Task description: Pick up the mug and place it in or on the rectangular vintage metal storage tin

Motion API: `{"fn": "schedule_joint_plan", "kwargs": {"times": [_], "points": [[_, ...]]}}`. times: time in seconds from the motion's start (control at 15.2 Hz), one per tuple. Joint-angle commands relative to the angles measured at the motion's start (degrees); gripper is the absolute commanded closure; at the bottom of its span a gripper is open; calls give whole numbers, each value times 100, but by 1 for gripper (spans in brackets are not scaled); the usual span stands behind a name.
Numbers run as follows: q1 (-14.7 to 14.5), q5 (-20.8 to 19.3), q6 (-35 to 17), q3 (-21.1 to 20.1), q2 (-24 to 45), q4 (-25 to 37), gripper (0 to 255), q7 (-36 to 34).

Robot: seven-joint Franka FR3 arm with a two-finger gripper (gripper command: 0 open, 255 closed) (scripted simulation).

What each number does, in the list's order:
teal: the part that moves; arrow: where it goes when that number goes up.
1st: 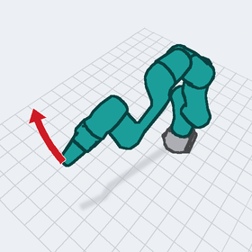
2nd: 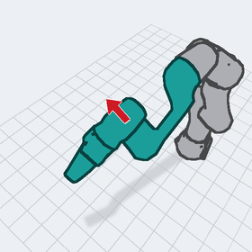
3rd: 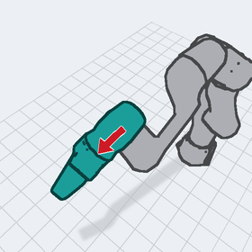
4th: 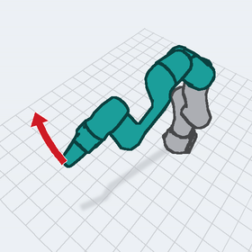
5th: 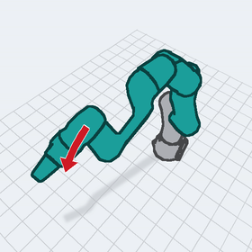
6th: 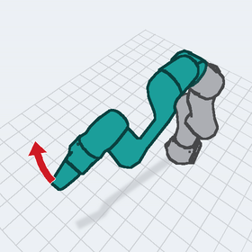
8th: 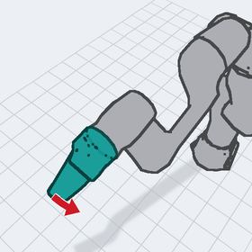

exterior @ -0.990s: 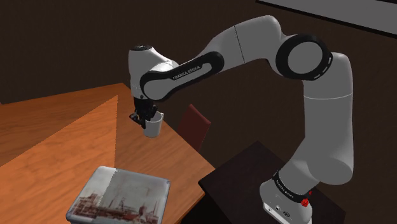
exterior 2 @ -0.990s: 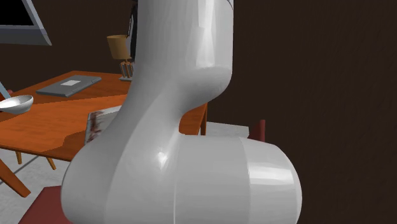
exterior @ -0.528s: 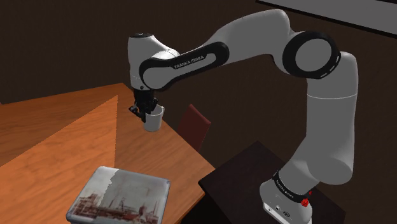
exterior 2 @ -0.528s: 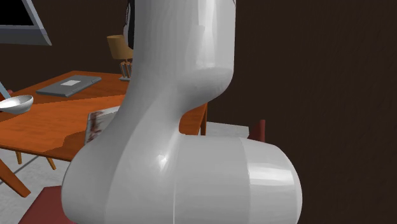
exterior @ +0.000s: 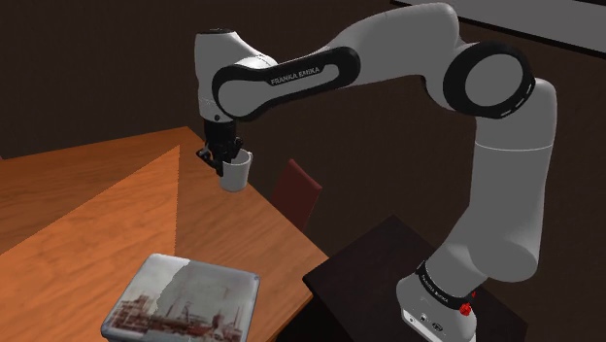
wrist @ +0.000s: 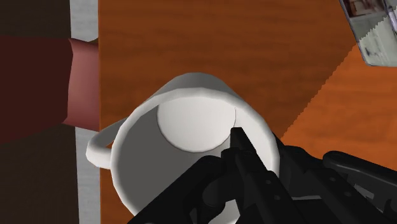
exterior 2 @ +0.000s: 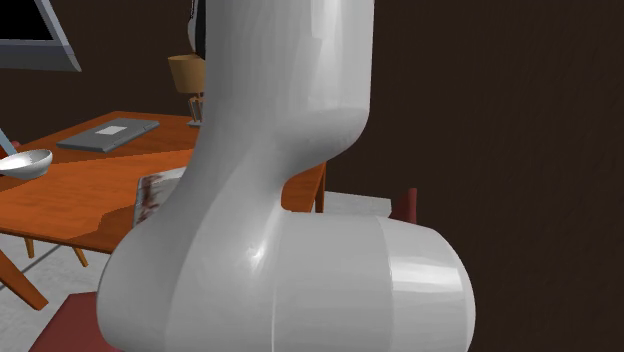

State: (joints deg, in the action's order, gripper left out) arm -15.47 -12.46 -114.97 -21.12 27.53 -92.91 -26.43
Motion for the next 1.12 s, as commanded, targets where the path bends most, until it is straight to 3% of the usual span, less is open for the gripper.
{"fn": "schedule_joint_plan", "kwargs": {"times": [0.0,0.26,1.06], "points": [[6,27,137,-12,-51,90,255,26],[12,71,356,-34,-143,224,255,59],[-815,190,257,-516,-705,-498,255,-1279]]}}
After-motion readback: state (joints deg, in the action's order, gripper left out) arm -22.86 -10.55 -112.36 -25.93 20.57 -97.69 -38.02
